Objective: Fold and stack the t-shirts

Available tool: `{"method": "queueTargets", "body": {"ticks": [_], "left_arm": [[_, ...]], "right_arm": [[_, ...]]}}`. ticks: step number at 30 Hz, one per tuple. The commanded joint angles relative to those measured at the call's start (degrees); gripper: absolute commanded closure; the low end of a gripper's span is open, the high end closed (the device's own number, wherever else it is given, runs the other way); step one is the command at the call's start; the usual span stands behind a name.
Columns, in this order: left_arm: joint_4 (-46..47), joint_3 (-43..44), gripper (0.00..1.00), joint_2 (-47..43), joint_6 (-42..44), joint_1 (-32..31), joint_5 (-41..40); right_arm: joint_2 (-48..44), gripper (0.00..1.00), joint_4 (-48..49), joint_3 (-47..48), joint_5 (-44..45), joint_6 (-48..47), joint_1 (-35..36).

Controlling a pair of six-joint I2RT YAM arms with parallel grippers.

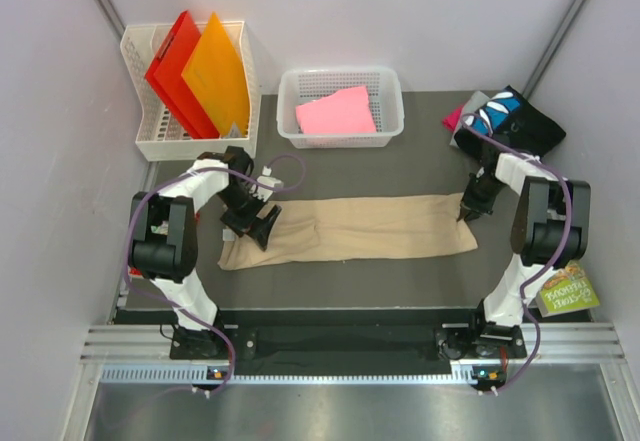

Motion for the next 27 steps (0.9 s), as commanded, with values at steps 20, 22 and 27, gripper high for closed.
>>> {"method": "queueTargets", "body": {"ticks": [20,22,27], "left_arm": [[-14.64,20.02,0.01,-5.23,4.94,1.68,13.39],[-13.22,16.69,0.01,-6.28,4.77,2.55,12.15],[-11.11,12.72,0.01,-6.11,5.73,6.68,10.83]], "right_arm": [[0.46,1.00,-12.19,12.25,11.65,0.09,-2.08],[0.02,1.00,-13.33,13.22,11.65,0.35,0.29],[-0.07,1.00,-15.18,17.34,11.30,2.89,8.63]]}}
